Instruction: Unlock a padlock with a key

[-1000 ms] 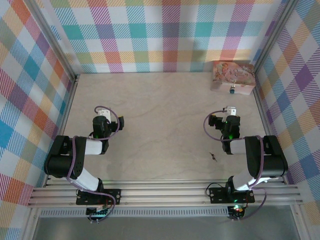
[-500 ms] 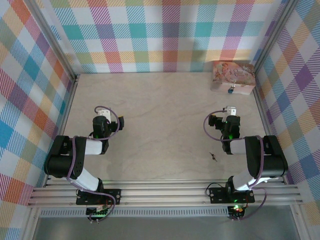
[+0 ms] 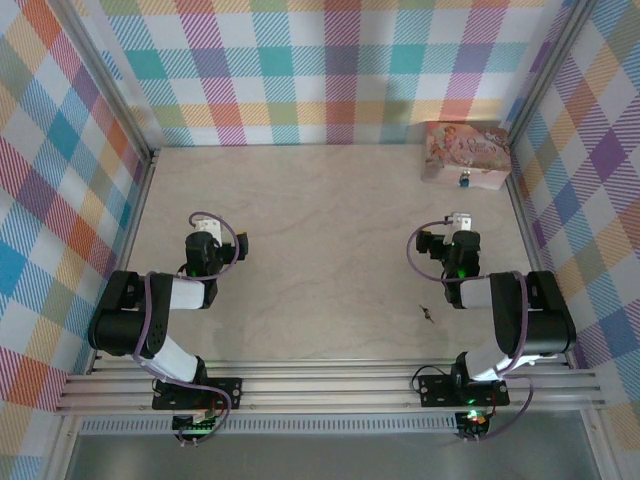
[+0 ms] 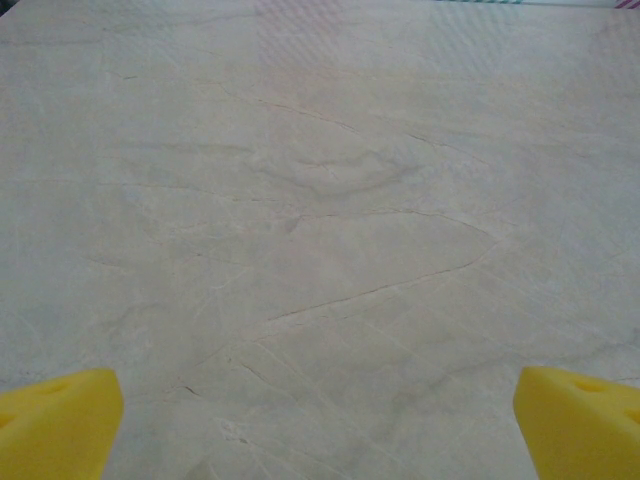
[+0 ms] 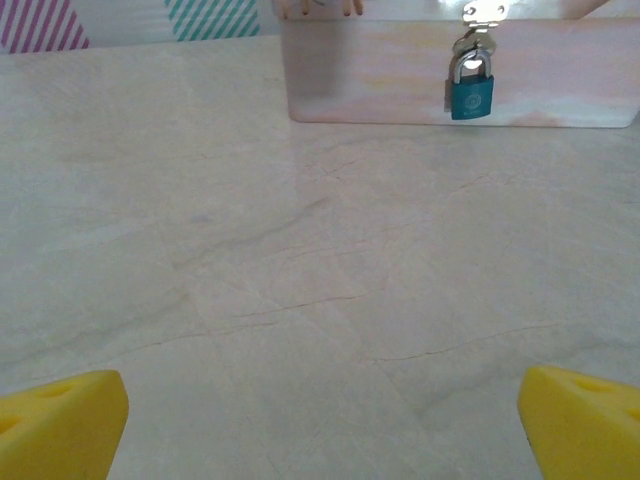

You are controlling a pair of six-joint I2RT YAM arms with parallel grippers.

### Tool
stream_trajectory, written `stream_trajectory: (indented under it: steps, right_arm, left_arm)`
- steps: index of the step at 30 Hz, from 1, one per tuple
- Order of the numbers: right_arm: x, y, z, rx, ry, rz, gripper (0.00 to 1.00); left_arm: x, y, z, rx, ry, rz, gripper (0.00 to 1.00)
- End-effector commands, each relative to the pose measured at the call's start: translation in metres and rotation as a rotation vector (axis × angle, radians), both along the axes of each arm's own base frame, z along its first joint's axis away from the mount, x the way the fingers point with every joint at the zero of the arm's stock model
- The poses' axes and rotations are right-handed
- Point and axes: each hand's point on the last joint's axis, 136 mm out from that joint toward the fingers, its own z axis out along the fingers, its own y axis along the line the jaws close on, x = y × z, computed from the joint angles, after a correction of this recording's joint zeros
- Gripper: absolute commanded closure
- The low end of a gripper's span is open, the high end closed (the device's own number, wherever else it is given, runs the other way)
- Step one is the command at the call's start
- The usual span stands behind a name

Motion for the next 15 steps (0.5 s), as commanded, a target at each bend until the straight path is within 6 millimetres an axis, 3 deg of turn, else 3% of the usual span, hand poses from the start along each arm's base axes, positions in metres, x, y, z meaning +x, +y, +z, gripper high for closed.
stream_trajectory:
  steps: [1,5,9,11,13,15]
  right_arm:
    - [0.004,0.007,0.024,-0.009,-0.034,0.048,0.00]
    - [0.010,0.008,0.049,0.001,0.045,0.048,0.00]
    - [0.033,-0.010,0.070,0.096,0.212,-0.136,0.00]
    - [0.042,-0.013,0.069,0.167,0.368,-0.237,0.00]
    - [0.054,-0.003,0.067,0.189,0.498,-0.262,0.00]
    - [0.069,0.011,0.073,0.138,0.542,-0.278,0.00]
  left_arm:
    - [0.002,-0.001,0.002,-0.011,-0.003,-0.005,0.00]
    - [0.005,0.007,0.011,-0.007,0.002,0.049,0.00]
    - [0.013,0.017,0.026,0.010,0.099,0.112,0.00]
    - [0.020,0.020,0.036,-0.002,0.155,0.146,0.00]
    - [0.022,0.034,0.044,-0.045,0.241,0.278,0.00]
    - [0.026,0.027,0.051,-0.080,0.323,0.270,0.00]
